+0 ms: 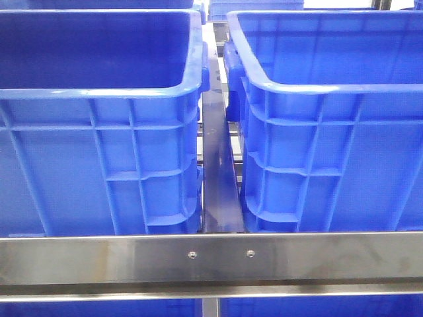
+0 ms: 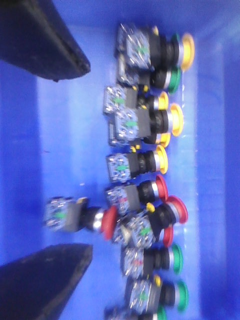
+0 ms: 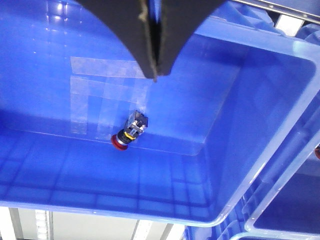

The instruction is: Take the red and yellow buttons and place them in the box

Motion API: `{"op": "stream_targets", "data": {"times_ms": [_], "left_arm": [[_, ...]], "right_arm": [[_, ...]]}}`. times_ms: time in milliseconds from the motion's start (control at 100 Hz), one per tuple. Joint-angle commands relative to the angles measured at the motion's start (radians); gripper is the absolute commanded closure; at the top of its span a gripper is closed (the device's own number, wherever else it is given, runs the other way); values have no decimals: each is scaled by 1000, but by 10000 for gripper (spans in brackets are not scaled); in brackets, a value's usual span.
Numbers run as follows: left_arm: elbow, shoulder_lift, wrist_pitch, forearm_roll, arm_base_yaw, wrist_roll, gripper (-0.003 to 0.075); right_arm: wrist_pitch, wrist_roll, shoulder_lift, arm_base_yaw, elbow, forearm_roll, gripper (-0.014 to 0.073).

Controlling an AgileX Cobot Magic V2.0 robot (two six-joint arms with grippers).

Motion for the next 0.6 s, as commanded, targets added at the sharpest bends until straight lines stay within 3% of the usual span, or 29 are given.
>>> {"op": "stream_targets", "data": {"times_ms": [0,250,590], "left_arm": [[-67,57,-65,12,23,-5,121],[-105,216,-83,6,111,21,121],[-107,345,-185,19,111,25,121]], "right_arm": [[-68,-7,1,0,-25,4,662],[-68,-7,1,0,-25,4,662],[-68,-7,1,0,-25,4,662]]}}
